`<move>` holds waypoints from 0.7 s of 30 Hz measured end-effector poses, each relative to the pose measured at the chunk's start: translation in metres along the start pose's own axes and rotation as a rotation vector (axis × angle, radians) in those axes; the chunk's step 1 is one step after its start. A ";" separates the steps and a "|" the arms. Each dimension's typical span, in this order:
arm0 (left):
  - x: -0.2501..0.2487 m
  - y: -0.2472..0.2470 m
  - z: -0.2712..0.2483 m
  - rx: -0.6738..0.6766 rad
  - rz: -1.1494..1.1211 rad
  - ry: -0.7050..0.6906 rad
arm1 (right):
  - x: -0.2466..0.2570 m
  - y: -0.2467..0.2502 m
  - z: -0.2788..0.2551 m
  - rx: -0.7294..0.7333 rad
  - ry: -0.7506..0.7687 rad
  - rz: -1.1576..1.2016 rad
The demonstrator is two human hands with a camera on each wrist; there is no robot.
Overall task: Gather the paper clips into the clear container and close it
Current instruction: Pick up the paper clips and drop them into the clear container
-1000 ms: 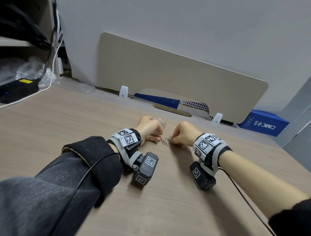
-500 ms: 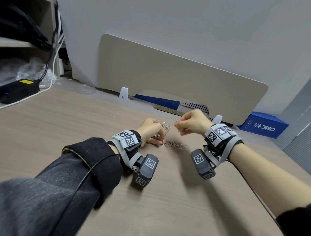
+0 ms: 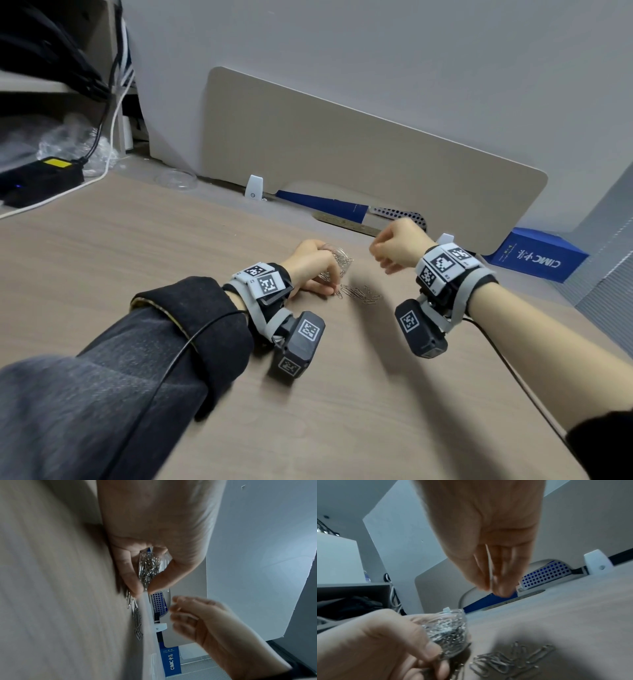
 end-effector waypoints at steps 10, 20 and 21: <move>0.000 0.012 0.000 -0.119 -0.077 0.008 | -0.021 -0.046 -0.011 0.209 -0.160 -0.126; -0.001 0.015 -0.001 -0.158 -0.104 0.004 | -0.019 -0.054 -0.013 0.250 -0.119 -0.228; -0.001 0.015 -0.002 -0.159 -0.104 0.005 | -0.018 -0.056 -0.013 0.256 -0.117 -0.236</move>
Point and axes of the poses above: each hand's wrist, its own z-axis towards the middle knuckle, its own y-axis out of the back of the hand, x = y × z, the point moved 8 cm from there along z, towards the middle knuckle, and after that the axes turned 4 degrees about z, right-handed, at the moved point
